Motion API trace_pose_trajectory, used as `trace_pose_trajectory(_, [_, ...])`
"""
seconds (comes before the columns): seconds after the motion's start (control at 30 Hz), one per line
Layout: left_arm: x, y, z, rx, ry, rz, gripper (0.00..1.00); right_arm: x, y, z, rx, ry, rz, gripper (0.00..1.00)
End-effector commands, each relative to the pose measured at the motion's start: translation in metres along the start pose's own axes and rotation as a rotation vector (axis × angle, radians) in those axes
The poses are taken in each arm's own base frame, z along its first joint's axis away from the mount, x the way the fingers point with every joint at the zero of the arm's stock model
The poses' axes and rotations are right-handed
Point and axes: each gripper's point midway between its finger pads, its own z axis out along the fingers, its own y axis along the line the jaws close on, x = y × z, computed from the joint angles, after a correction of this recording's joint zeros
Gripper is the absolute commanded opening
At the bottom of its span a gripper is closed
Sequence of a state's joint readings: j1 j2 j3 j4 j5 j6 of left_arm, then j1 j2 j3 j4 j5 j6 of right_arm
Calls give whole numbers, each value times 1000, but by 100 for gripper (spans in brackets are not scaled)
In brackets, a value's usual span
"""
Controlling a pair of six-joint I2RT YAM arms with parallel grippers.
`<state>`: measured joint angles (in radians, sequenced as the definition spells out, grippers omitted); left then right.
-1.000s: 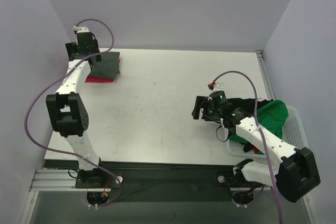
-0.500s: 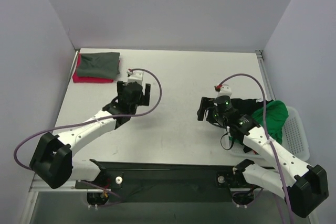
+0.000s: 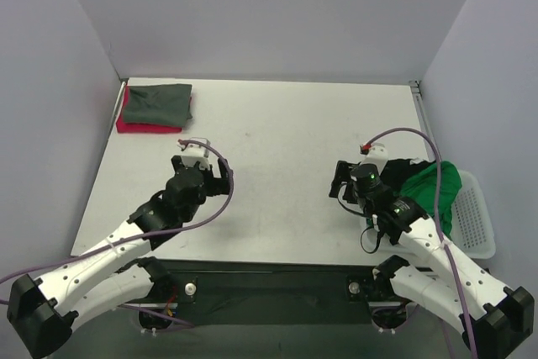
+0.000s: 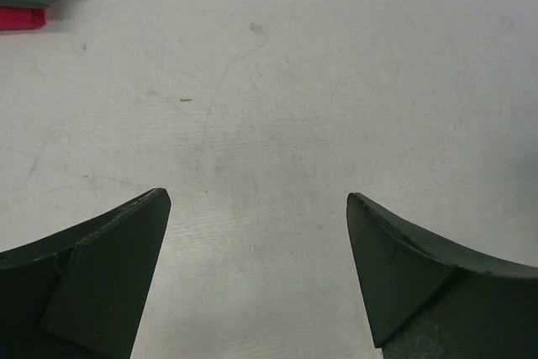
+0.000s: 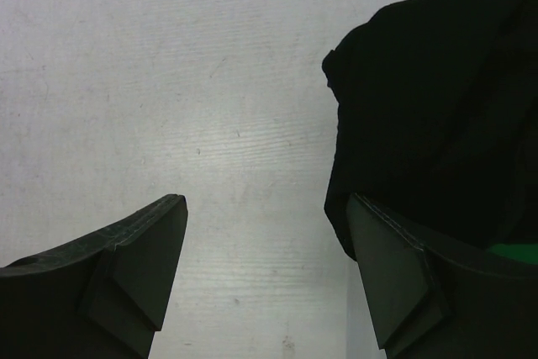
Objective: Fold and stack the t-shirts
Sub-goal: Put the neatly folded tshirt into the corner of the board with the left arm
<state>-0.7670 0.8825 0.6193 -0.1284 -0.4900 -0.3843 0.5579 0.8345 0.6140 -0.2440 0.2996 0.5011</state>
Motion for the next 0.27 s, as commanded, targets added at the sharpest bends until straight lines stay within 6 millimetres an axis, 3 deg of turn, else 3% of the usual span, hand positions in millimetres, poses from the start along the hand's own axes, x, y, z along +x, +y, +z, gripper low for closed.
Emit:
trace_pose_trajectory(0.0, [-13,1,-14,19,-41,-52,97,1,-13,-1,69,-2,9,79])
trace_pose_trajectory(0.23, [-25,2,-31,35,-43,-90,97,4,-13,-8,65,19,7,79])
